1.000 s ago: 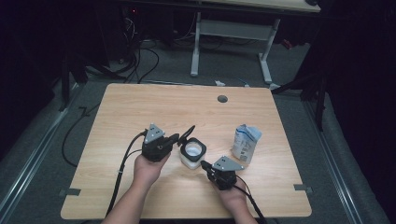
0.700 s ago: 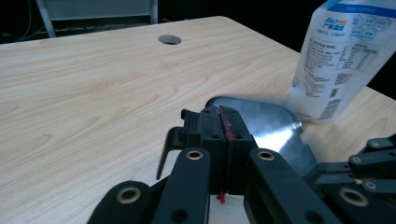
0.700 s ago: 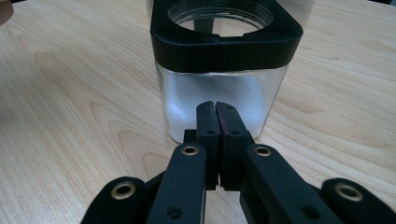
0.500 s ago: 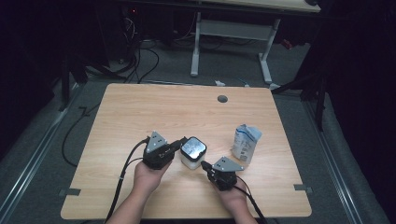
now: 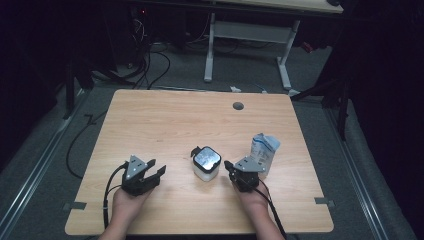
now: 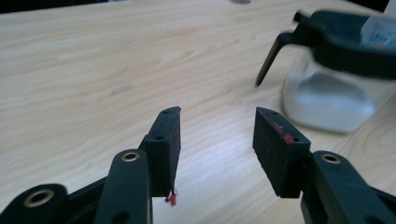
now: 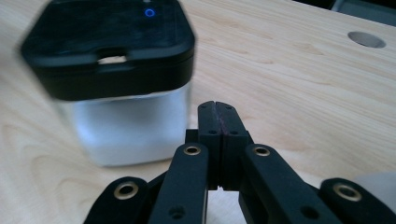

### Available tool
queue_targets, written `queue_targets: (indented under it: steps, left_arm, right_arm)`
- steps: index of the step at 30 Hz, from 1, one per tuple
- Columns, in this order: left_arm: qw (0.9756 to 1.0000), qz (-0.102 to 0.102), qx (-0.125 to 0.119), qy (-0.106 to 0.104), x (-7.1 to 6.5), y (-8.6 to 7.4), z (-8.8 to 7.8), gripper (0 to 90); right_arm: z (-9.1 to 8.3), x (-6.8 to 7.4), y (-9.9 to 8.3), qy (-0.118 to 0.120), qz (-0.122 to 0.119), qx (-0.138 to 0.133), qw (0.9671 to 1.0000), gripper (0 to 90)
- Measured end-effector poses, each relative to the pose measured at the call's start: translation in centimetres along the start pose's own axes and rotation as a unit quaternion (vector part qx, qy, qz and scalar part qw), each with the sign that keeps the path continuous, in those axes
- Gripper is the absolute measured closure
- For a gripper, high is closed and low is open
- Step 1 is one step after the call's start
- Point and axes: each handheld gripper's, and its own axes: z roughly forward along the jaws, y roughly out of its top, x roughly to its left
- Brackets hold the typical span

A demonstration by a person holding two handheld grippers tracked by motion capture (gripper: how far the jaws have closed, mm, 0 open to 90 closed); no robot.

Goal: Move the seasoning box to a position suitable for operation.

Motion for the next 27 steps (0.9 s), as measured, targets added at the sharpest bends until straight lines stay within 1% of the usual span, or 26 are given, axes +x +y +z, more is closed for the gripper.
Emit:
queue_targets:
  steps: [2,6,9,10,11,12,13,15,17,22,24,27]
  left_arm:
    - [1.0,-0.001,0.002,0.005,0.6,-0.7,-0.5,51.3]
    - [0.9997,-0.019,-0.004,0.012,1.6,-2.3,-1.5,51.0]
    - [0.9994,-0.031,-0.011,0.013,2.2,-3.2,-2.4,50.8]
    - [0.9992,-0.035,-0.014,0.012,2.3,-3.4,-2.6,50.8]
    - [0.9992,-0.037,-0.015,0.01,2.4,-3.5,-2.8,50.8]
    - [0.999,-0.04,-0.017,0.009,2.5,-3.7,-2.9,50.8]
    - [0.9989,-0.042,-0.017,0.01,2.5,-3.7,-3.0,50.8]
    - [0.9987,-0.046,-0.021,0.011,2.7,-3.8,-3.0,50.8]
    - [0.9985,-0.049,-0.023,0.008,2.7,-3.7,-3.0,50.8]
    - [0.9985,-0.047,-0.028,0.004,2.5,-3.7,-2.9,50.5]
    - [0.9986,-0.044,-0.029,0.005,2.3,-3.7,-2.9,50.3]
    - [0.9985,-0.046,-0.029,0.001,2.3,-3.7,-2.7,50.0]
  right_arm:
    - [0.6,-0.3,0.1,-0.004,0.002,0.002,1.0,89.9]
    - [1.5,-0.4,0.1,0.0,0.005,0.008,1.0,89.8]
    - [1.9,-0.2,0.2,0.004,0.001,0.009,1.0,89.7]
    - [2.1,-0.1,0.2,0.006,-0.004,0.011,0.9999,89.7]
    - [2.2,0.0,0.2,0.008,-0.003,0.012,0.9999,89.7]
    - [2.2,0.1,0.3,0.012,-0.01,0.013,0.9998,89.7]
    - [2.3,0.2,0.2,0.008,-0.013,0.013,0.9998,89.8]
    - [2.2,0.3,0.2,0.011,-0.004,0.015,0.9998,89.8]
    - [2.0,0.4,0.1,0.014,-0.004,0.016,0.9998,89.8]
    - [1.3,1.4,-0.2,0.024,-0.017,0.014,0.9995,89.7]
    - [1.0,1.9,-0.2,0.028,-0.014,0.013,0.9994,89.7]
    - [0.6,2.3,-0.3,0.032,-0.015,0.014,0.9993,89.7]
